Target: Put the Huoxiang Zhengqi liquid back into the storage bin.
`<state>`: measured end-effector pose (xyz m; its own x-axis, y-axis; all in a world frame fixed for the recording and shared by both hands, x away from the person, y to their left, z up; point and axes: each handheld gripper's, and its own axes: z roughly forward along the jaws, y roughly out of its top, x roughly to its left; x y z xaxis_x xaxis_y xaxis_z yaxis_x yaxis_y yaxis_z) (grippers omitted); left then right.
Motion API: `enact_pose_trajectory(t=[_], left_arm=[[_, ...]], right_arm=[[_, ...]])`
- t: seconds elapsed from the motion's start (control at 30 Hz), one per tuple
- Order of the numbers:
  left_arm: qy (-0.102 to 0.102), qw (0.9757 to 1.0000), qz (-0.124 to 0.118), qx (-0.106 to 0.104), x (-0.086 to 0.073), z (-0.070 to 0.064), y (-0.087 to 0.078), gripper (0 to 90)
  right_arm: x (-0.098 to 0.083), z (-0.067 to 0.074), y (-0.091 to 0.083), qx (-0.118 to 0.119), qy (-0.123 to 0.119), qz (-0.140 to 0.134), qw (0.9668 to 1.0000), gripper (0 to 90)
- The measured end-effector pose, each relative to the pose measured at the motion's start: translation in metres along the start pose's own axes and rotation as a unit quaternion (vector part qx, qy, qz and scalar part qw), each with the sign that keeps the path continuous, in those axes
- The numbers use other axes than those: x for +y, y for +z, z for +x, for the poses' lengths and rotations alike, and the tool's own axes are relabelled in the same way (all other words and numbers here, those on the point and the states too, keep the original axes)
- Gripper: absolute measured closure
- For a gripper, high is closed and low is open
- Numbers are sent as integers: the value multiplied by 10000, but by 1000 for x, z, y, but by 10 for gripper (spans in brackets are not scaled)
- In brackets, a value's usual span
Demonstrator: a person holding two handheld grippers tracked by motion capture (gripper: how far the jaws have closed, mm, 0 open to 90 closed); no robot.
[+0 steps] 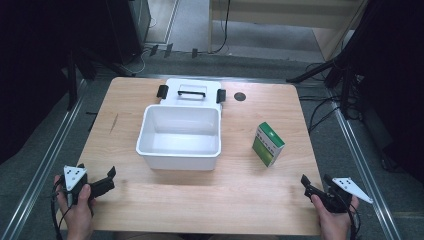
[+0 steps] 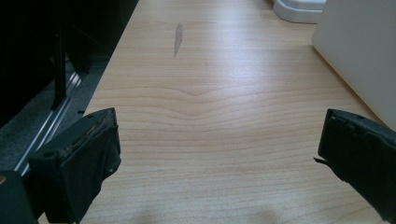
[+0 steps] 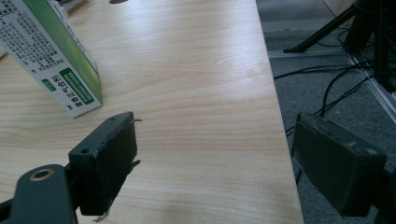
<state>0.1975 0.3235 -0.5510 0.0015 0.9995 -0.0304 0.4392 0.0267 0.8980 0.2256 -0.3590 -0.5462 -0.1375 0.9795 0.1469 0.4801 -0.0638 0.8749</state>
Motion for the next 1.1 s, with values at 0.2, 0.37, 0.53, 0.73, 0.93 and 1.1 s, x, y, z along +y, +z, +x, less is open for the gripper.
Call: enact_pose_trajectory(t=[0.2, 0.37, 0.53, 0.73, 0.93, 1.1], left_arm=[[7, 10000, -1, -1, 0, 0, 0, 0], [53, 10000, 20, -24, 0, -1, 0, 0], [38, 10000, 10, -40, 0, 0, 0, 0], [96, 9999, 21, -54, 0, -2, -1, 0], [77, 9999, 30, -64, 0, -2, 0, 0], [78, 9999, 37, -77, 0, -2, -1, 0]], right_arm=[[0, 1, 0, 2, -48, -11, 10000, 146], [1, 8, 3, -50, -405, 277, 9988, 160], [7, 15, 5, 17, -622, 471, 9969, 163], [23, 25, 4, 161, -777, 818, 9935, 163], [40, 40, 6, 313, -1334, 1593, 9777, 163], [55, 52, 7, 348, -1772, 2134, 9601, 163]])
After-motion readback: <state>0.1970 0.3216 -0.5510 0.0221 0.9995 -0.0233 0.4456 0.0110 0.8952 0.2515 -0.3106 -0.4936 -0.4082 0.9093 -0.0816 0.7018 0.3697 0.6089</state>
